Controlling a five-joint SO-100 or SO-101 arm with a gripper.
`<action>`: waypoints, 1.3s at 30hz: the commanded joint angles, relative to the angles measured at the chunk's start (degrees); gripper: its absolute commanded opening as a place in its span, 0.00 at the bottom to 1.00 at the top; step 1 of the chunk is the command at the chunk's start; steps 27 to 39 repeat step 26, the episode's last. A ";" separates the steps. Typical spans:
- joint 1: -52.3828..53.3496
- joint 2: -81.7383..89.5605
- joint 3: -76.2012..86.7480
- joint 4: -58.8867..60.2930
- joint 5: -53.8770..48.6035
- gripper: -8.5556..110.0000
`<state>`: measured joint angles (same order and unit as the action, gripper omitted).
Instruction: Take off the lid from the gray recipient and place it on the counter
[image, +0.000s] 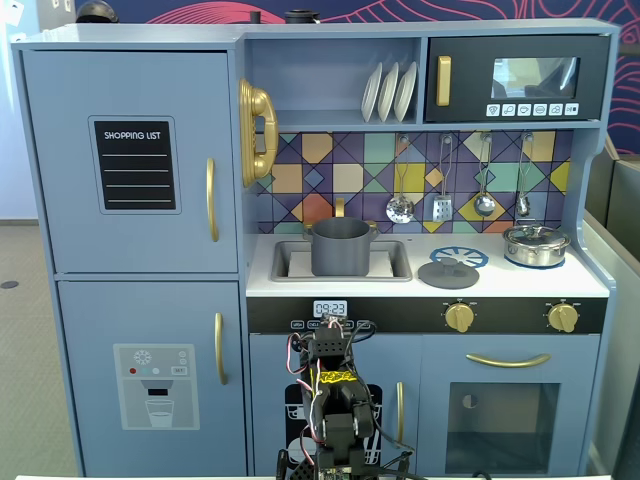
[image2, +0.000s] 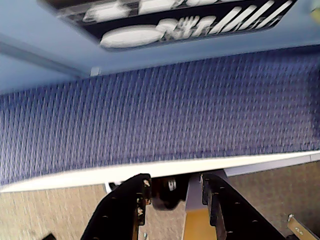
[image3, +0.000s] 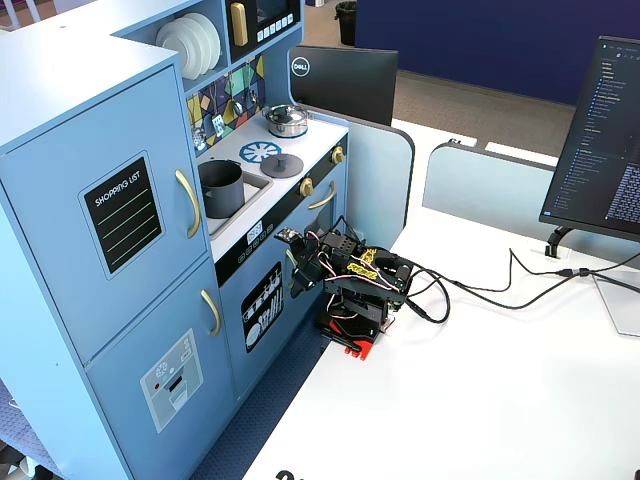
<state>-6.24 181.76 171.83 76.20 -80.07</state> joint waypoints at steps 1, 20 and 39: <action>2.02 0.26 0.09 10.46 -0.44 0.11; 5.71 0.35 0.09 11.43 -6.59 0.13; 5.71 0.35 0.09 11.43 -6.59 0.13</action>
